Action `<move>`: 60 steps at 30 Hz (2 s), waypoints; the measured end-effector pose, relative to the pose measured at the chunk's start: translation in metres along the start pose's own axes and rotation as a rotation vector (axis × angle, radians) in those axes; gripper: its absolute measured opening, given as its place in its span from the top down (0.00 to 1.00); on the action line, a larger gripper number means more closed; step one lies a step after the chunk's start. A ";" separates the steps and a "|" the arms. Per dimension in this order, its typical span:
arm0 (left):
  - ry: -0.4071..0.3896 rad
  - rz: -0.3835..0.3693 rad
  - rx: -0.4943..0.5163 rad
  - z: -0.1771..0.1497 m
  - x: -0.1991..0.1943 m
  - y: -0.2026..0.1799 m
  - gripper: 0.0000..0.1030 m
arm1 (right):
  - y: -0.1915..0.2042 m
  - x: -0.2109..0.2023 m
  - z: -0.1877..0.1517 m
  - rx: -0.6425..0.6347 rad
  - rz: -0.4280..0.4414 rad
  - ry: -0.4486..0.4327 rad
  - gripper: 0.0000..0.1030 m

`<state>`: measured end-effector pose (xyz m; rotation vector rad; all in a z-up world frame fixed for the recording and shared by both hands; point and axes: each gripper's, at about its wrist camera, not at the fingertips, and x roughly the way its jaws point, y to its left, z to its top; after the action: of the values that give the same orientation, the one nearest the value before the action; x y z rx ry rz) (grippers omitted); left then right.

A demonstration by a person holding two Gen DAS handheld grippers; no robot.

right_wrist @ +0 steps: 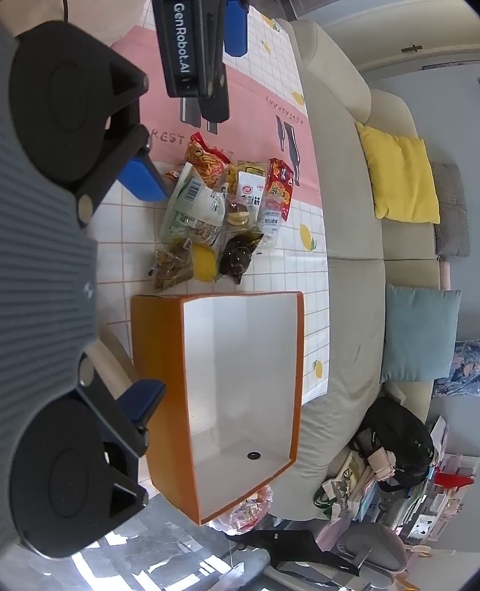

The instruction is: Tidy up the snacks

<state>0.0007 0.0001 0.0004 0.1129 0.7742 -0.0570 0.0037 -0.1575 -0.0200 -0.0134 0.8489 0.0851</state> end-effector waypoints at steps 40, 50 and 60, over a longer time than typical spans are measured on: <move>0.041 -0.019 -0.014 -0.004 0.000 -0.003 0.10 | -0.004 0.002 -0.005 0.041 0.010 0.031 0.03; 0.042 -0.019 -0.015 -0.004 -0.001 -0.003 0.10 | -0.007 0.003 -0.004 0.049 0.009 0.035 0.03; 0.045 -0.019 -0.015 -0.007 0.000 -0.005 0.10 | -0.008 0.002 -0.004 0.053 0.008 0.037 0.03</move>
<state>-0.0051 -0.0039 -0.0050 0.0931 0.8206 -0.0667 0.0029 -0.1660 -0.0246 0.0384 0.8877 0.0697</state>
